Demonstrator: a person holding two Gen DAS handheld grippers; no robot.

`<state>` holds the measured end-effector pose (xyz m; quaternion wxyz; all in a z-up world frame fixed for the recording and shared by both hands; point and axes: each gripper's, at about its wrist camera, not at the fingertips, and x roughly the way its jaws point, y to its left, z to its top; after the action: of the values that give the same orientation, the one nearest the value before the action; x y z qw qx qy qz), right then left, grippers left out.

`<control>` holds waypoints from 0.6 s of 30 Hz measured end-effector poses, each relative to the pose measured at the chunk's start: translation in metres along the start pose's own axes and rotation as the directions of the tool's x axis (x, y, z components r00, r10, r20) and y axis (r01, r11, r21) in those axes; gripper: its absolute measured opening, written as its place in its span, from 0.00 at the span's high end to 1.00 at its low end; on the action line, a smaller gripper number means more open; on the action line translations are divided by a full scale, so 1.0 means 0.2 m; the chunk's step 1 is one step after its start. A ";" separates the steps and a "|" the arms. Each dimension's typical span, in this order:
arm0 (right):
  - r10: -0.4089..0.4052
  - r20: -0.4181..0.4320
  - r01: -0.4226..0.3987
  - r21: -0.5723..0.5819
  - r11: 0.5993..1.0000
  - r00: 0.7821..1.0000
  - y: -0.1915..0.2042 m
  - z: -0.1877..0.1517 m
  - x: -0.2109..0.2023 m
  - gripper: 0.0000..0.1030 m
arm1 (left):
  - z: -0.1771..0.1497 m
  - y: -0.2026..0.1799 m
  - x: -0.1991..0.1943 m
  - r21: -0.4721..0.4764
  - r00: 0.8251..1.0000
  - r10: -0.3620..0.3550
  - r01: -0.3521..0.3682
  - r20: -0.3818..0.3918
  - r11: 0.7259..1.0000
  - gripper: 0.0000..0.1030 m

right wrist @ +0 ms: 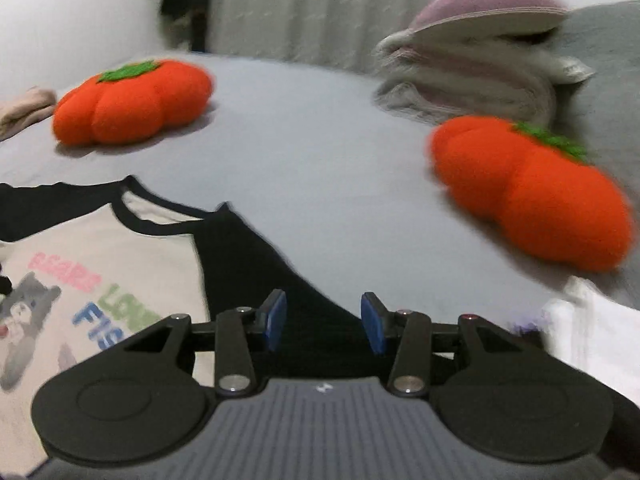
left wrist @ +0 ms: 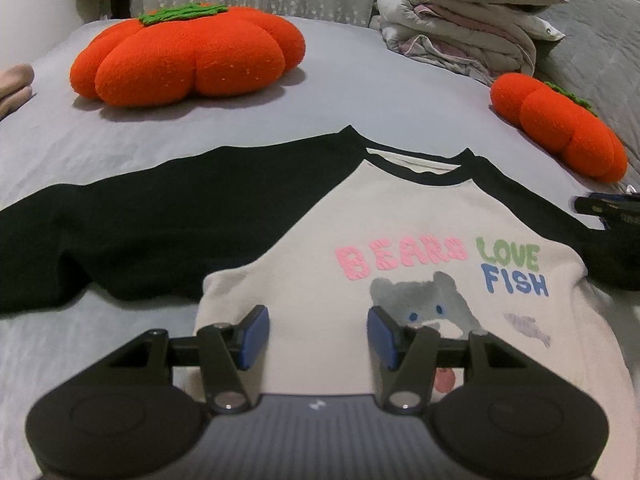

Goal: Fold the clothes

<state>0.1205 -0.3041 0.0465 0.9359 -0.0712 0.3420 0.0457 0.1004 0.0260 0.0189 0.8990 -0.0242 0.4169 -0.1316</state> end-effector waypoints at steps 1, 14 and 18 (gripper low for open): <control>0.023 -0.019 -0.023 0.008 1.000 1.000 0.01 0.03 0.06 0.55 | 0.00 0.00 0.00 0.002 1.000 0.001 -0.001 -0.001 1.000 0.45; 0.120 -0.093 -0.122 -0.014 0.992 0.988 0.12 0.12 0.37 0.55 | 0.00 -0.01 0.01 0.058 1.000 -0.004 0.004 -0.009 0.998 0.44; 0.155 -0.091 -0.159 -0.039 0.987 0.984 0.12 0.14 0.41 0.55 | -0.01 -0.01 0.01 0.071 1.000 -0.003 0.003 -0.008 0.997 0.43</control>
<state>0.1973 -0.2724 0.0131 0.9115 -0.0674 0.3863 0.1238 0.1007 0.0228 0.0167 0.8974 0.0079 0.4156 -0.1478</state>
